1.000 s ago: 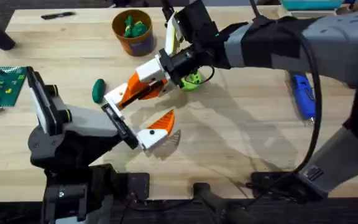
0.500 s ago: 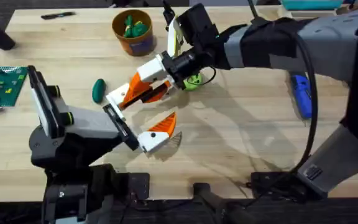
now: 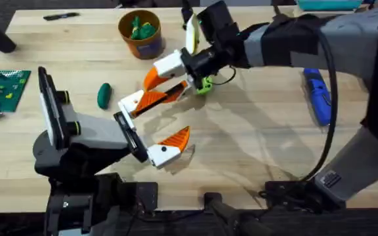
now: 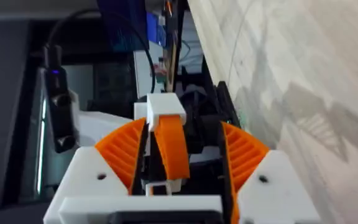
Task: Pick up the gripper from the table and insert it into the empty holder that is missing its gripper. Then pick up a screw, insert it into the mounting hole, and use the screwdriver to tighten it. Finally, clean up the table by picking up the vegetable and placing it into the bucket.
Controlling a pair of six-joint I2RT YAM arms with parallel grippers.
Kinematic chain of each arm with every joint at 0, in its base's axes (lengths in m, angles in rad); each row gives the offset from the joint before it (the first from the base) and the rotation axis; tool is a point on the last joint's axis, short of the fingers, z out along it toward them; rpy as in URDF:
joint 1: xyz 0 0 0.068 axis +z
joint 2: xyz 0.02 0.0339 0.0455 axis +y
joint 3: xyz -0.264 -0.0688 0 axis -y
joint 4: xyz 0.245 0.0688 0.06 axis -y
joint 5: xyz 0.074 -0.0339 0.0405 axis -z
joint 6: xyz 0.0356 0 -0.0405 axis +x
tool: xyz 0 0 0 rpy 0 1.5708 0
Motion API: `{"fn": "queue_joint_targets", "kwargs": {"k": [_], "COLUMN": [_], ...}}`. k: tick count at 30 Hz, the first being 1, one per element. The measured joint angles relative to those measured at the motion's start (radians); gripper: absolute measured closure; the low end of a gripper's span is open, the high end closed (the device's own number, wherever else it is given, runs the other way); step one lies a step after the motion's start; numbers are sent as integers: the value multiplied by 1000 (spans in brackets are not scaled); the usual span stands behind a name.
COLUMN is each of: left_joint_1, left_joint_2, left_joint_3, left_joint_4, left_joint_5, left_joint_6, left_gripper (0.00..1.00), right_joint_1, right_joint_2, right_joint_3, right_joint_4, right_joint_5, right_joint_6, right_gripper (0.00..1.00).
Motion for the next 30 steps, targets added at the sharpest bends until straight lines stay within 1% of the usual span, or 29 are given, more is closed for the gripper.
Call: {"fn": "queue_joint_targets", "kwargs": {"k": [6,9,10,12,14,16,18,21,23,30], "left_joint_1": [0,0,0,0,0,0,0,0,0,0], "left_joint_2": [0,0,0,0,0,0,0,0,0,0], "left_joint_3": [0,0,0,0,0,0,0,0,0,0], "left_joint_4": [-1,-1,-1,-1,-1,-1,-1,-1,-1,-1], "left_joint_5": [8,8,8,8,8,8,8,8,8,8], "left_joint_6": [0,0,0,0,0,0,0,0,0,0], "left_gripper": [14,14,14,14,16,15,15,15,15,16], "right_joint_1": [-76,-115,-128,-151,-174,-197,-214,-235,-250,-303], "right_joint_2": [0,0,0,0,0,0,0,0,0,-2], "right_joint_3": [0,0,0,0,0,0,0,0,0,10], "right_joint_4": [0,-2,-6,-23,-69,-151,-242,-366,-420,-556], "right_joint_5": [-17,-19,-20,-20,-19,-3,37,140,206,350], "right_joint_6": [-1,-21,-34,-66,-114,-182,-248,-344,-403,-521], "right_gripper": [325,246,189,143,89,53,45,44,45,44]}}
